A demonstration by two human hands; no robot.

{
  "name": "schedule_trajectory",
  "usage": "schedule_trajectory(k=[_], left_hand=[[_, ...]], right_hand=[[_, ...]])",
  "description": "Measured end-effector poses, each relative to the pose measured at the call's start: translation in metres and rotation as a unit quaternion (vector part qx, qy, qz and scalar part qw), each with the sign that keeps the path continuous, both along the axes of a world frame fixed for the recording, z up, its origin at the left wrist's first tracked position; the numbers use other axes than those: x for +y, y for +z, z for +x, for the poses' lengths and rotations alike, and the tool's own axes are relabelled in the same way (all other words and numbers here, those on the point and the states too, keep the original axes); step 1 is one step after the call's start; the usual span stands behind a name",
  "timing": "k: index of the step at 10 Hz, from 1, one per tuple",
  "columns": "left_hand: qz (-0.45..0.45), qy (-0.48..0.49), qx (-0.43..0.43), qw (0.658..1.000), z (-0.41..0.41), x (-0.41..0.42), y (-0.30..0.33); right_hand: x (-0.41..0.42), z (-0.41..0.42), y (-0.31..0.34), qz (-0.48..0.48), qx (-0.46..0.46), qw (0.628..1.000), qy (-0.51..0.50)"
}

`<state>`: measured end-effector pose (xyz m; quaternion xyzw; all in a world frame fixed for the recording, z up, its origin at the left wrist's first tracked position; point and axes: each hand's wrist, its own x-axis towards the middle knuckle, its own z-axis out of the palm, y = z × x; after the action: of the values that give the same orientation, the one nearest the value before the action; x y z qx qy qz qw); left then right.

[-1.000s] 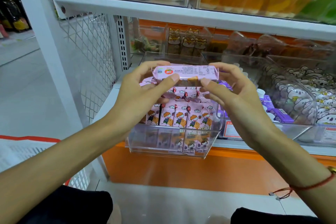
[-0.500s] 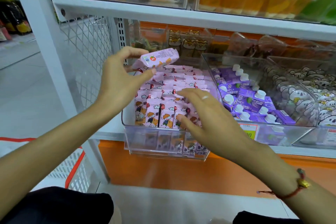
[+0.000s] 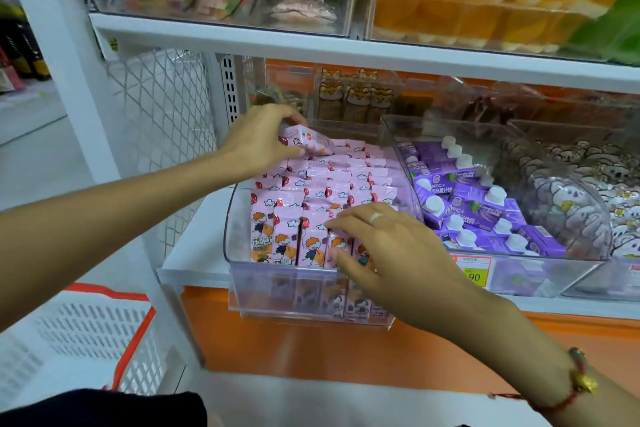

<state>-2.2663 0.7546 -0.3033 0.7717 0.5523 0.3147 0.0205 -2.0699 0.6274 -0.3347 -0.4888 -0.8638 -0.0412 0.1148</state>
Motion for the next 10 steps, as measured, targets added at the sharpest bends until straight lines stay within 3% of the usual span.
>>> schedule_trajectory(k=[1, 2, 3, 4, 5, 8, 10], left_hand=[[-0.006, -0.05, 0.108, 0.993, 0.004, 0.01, 0.013], [-0.072, -0.058, 0.139, 0.986, 0.011, 0.028, 0.022], [-0.131, -0.05, 0.059, 0.988, 0.022, 0.046, 0.021], [-0.128, -0.044, -0.04, 0.99, 0.029, 0.058, 0.02], [-0.112, -0.044, -0.059, 0.991, 0.028, 0.068, 0.017], [-0.182, -0.037, 0.13, 0.974, 0.02, 0.085, -0.01], [-0.117, -0.047, 0.153, 0.98, 0.016, 0.07, -0.005]], right_hand=[[0.0, 0.001, 0.0, -0.004, -0.002, 1.0, 0.004], [0.0, 0.002, 0.0, -0.006, 0.0, 1.0, 0.007], [-0.001, 0.002, 0.0, -0.009, 0.0, 1.0, 0.007], [-0.001, 0.002, 0.0, -0.007, 0.003, 1.0, 0.008], [-0.001, 0.002, 0.0, -0.007, 0.004, 1.0, 0.009], [-0.001, 0.002, 0.0, -0.011, 0.008, 1.0, 0.006], [-0.001, 0.003, -0.001, -0.01, 0.001, 1.0, 0.01]])
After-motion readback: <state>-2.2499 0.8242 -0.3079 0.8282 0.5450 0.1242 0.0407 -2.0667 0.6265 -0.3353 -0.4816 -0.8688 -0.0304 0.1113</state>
